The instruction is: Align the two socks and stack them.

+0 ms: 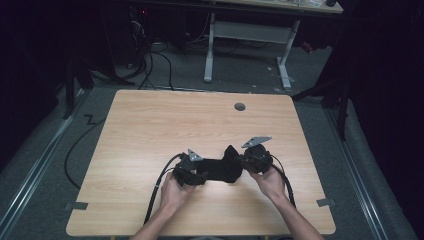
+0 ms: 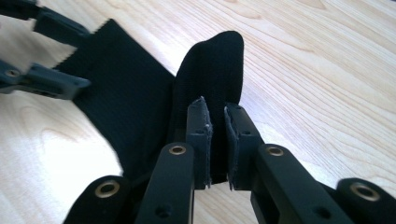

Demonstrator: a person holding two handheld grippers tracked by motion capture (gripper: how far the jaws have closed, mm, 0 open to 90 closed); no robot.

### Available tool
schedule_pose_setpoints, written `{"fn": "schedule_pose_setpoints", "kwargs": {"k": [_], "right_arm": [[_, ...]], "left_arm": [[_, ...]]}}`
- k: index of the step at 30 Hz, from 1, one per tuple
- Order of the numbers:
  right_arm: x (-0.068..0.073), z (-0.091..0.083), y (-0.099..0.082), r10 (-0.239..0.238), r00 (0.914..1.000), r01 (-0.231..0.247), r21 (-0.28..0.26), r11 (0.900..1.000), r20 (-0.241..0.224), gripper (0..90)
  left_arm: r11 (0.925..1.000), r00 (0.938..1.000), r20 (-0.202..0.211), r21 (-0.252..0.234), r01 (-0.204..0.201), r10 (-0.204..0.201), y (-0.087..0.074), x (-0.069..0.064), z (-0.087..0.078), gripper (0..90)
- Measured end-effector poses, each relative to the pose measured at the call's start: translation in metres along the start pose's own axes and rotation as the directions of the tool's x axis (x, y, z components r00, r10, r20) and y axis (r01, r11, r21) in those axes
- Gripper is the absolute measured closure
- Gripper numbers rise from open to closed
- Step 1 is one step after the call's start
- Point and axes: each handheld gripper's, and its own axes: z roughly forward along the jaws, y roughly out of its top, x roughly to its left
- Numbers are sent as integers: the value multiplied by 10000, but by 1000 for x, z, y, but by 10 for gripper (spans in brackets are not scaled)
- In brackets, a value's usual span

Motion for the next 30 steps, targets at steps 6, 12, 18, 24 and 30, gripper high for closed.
{"fn": "schedule_pose_setpoints", "kwargs": {"k": [6,12,18,24,30], "right_arm": [[10,0,9,-122,9994,122,-17,9999,-314,817],[21,7,13,-242,9975,249,97,9996,-663,817],[38,14,19,-583,9948,600,176,9980,-832,817],[45,17,21,-831,9944,848,229,9961,-656,818],[31,9,12,-769,9970,770,370,9963,-22,818]], "left_arm": [[9999,10000,95,-102,22,-21,2,-6,4,428],[9999,9998,189,-116,32,-29,5,-9,7,417],[9996,9994,296,-201,183,-177,6,-9,9,408],[9985,9988,347,-405,370,-356,6,-8,4,409],[9974,9985,435,-628,349,-322,9,-9,-1,410]]}}
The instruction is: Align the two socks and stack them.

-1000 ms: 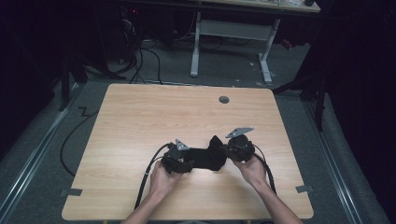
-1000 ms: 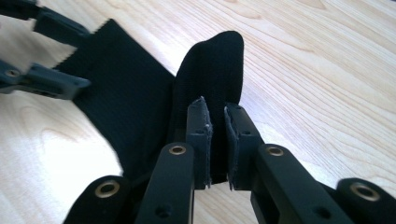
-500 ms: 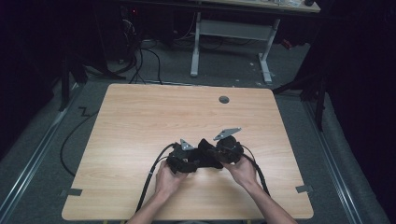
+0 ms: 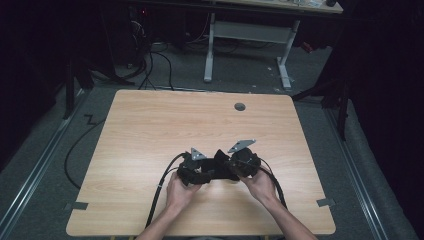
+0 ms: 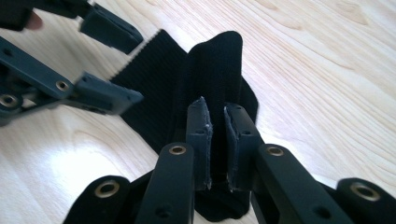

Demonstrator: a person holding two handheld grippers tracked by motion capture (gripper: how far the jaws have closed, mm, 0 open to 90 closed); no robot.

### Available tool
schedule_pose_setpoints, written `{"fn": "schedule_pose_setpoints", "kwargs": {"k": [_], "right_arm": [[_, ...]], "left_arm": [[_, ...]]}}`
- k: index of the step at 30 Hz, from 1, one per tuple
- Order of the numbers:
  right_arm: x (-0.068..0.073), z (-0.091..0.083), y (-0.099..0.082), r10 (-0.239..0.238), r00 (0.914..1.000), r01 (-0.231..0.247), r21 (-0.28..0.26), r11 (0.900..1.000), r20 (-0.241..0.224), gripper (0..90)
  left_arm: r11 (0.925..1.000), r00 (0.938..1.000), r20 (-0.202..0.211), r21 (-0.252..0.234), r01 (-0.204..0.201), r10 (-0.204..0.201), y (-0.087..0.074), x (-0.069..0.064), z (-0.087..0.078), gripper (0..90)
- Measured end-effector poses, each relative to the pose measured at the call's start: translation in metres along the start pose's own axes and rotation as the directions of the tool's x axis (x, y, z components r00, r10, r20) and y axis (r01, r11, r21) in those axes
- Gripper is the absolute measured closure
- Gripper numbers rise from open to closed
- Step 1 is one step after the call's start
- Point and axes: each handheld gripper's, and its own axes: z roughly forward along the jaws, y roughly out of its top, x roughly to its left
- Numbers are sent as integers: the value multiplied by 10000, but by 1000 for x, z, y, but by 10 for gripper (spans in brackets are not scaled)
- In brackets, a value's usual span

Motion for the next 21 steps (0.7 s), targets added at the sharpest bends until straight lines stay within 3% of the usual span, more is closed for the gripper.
{"fn": "schedule_pose_setpoints", "kwargs": {"k": [3,9,15,21], "right_arm": [[4,-2,2,-252,9995,252,13,9997,211,818],[12,5,6,-498,9986,495,143,9987,158,817],[17,10,10,-381,9988,386,160,9991,-319,807],[15,23,12,-32,9966,57,298,9995,-829,795]], "left_arm": [[9997,9998,97,-147,186,-184,2,-1,2,408],[9999,9995,-283,84,121,-118,13,-3,12,391],[9987,9983,-574,505,-55,84,13,-5,19,385],[9981,9997,-247,607,81,-66,7,0,17,396]]}}
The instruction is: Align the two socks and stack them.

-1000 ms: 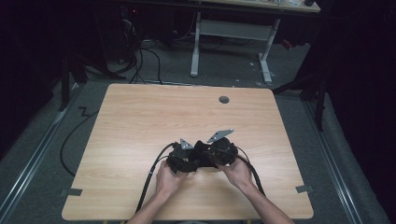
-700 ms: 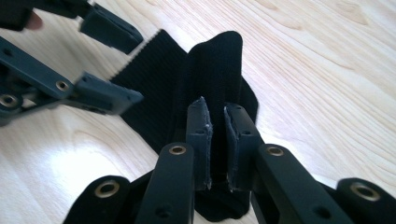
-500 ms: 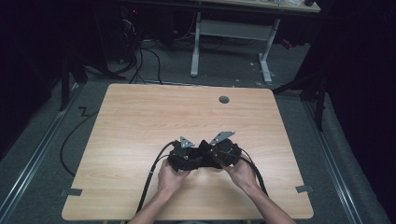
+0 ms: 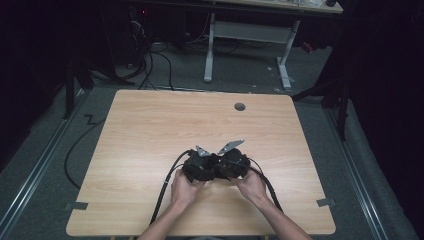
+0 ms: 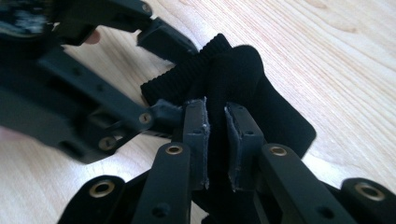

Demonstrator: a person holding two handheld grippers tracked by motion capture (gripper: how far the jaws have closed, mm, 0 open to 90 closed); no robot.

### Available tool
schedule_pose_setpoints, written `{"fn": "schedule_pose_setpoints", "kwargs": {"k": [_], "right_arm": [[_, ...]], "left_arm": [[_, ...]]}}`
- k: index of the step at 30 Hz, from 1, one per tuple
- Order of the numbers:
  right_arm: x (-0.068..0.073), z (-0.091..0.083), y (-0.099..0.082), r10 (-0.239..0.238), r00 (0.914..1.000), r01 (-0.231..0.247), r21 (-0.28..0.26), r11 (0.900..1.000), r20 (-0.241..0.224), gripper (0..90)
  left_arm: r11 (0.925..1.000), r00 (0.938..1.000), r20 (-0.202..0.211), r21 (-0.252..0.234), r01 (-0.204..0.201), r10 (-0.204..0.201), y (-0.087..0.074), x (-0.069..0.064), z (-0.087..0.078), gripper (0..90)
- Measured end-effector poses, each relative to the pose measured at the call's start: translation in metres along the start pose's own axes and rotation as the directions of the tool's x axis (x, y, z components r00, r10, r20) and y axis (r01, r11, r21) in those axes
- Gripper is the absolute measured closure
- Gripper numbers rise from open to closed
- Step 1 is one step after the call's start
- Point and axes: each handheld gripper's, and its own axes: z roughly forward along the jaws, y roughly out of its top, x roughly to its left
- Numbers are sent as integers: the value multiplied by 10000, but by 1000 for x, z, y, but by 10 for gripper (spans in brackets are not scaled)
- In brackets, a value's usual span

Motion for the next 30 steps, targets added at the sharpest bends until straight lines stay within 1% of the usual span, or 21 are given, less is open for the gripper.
{"fn": "schedule_pose_setpoints", "kwargs": {"k": [1,3,5,7,9,11,12,13,14,15,17,18,19,20,22,25,26,27,29,30], "right_arm": [[0,1,0,72,10000,-72,25,10000,-38,793],[2,4,2,96,9999,-96,24,10000,-86,788],[3,5,4,139,9996,-141,-78,9999,-235,779],[3,4,6,168,9993,-175,-196,9997,-344,766],[2,3,7,251,9983,-269,-318,9991,-533,731],[0,1,6,465,9950,-512,-519,9973,-880,666],[-1,-1,5,533,9944,-591,-620,9963,-915,643],[-2,-3,3,573,9944,-640,-741,9952,-891,622],[-4,-7,0,706,9943,-785,-1003,9919,-802,588],[-6,-10,-1,816,9935,-906,-1179,9889,-793,571],[-10,-18,-7,1072,9917,-1170,-1508,9816,-717,562],[-12,-19,-8,1097,9913,-1200,-1562,9804,-733,568],[-15,-22,-10,1162,9903,-1270,-1586,9791,-760,609],[-18,-25,-12,1141,9904,-1259,-1686,9776,-783,669],[-22,-27,-16,1218,9876,-1389,-1906,9718,-989,729],[-28,-29,-21,1460,9834,-1654,-2023,9653,-1073,786],[-31,-29,-24,1635,9810,-1822,-2062,9614,-1048,800],[-33,-29,-24,1707,9794,-1900,-2060,9599,-1075,806],[-37,-27,-26,1831,9775,-2005,-1915,9608,-1050,816],[-37,-26,-26,1795,9782,-1962,-1828,9634,-1041,825]], "left_arm": [[10000,9999,78,-46,77,-77,-2,2,-1,398],[9999,9999,124,18,103,-104,-3,4,-3,416],[9999,9999,131,117,67,-69,-2,5,-5,428],[9999,9999,98,93,98,-99,-2,5,-4,434],[9999,9999,17,33,127,-127,-2,4,-3,436],[9999,9999,-37,9,116,-116,-2,4,-3,435],[9999,9999,-33,11,107,-106,-2,4,-3,435],[9997,9997,-17,-31,229,-229,-2,3,-2,435],[9999,9999,-37,20,137,-137,-2,5,-3,436],[9999,9999,-35,22,134,-134,-2,5,-3,437],[9999,9999,-52,21,106,-106,-2,5,-3,439],[9999,9999,-53,25,109,-109,-2,5,-3,440],[9999,9999,-52,25,116,-116,-2,5,-3,441],[9999,9999,-52,25,121,-121,-2,5,-3,443],[9999,9999,-65,27,129,-129,-2,5,-3,444],[9999,9999,-58,15,130,-130,-2,5,-3,448],[9999,9999,-65,18,128,-128,-2,5,-3,449],[9999,9999,-75,19,119,-119,-2,5,-3,448],[9999,9999,-90,12,125,-124,-2,4,-3,449],[9999,9999,-95,13,119,-119,-2,4,-3,449]]}}
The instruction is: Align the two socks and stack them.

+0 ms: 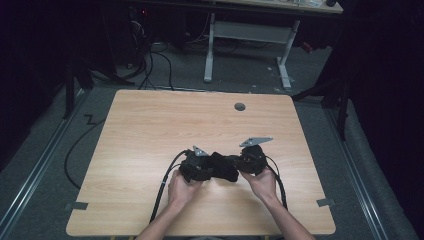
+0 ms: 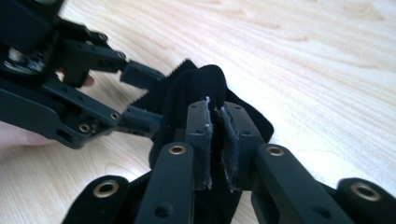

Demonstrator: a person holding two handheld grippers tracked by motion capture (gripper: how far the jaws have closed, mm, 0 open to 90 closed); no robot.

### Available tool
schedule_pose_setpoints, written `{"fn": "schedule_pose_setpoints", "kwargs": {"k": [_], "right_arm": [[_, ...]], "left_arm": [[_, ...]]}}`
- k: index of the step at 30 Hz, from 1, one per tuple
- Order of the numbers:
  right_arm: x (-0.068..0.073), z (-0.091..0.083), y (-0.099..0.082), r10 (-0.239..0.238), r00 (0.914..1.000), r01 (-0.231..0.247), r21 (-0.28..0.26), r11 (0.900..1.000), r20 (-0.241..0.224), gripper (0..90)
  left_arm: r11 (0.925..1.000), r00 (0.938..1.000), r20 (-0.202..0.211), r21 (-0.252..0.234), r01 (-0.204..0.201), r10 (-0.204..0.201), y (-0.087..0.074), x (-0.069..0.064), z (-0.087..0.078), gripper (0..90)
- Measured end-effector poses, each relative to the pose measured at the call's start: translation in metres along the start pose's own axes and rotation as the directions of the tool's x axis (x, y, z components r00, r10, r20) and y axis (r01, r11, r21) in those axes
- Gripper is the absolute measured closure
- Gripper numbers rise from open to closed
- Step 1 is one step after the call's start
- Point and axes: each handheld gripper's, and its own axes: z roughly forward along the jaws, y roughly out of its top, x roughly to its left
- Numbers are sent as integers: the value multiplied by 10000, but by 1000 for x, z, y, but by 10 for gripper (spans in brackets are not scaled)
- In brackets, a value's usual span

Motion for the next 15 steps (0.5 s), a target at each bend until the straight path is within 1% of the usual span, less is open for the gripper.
{"fn": "schedule_pose_setpoints", "kwargs": {"k": [2,5,6,10,12,13,14,15], "right_arm": [[1,5,-1,-90,9999,92,253,9996,-72,842],[5,8,-1,-191,9997,196,296,9994,-159,851],[7,9,0,-296,9995,299,327,9990,-103,852],[13,11,2,-551,9985,551,363,9978,-17,856],[15,12,3,-585,9983,586,369,9976,-45,857],[16,12,4,-604,9982,606,377,9974,-56,858],[17,12,4,-649,9979,651,381,9971,-68,859],[19,12,5,-652,9978,656,402,9970,-104,860]], "left_arm": [[10000,10000,12,10,18,-18,0,0,0,449],[10000,10000,81,36,42,-42,0,0,-2,444],[10000,10000,52,14,13,-13,0,0,-3,441],[9995,10000,-24,-300,-30,29,1,-1,-14,422],[9992,10000,-6,-405,-57,57,2,-2,-18,419],[9992,9999,-56,-381,-88,86,3,-2,-18,419],[9994,9995,-216,-254,-236,231,4,-3,-15,418],[9995,9993,-304,-189,-241,235,6,-4,-12,417]]}}
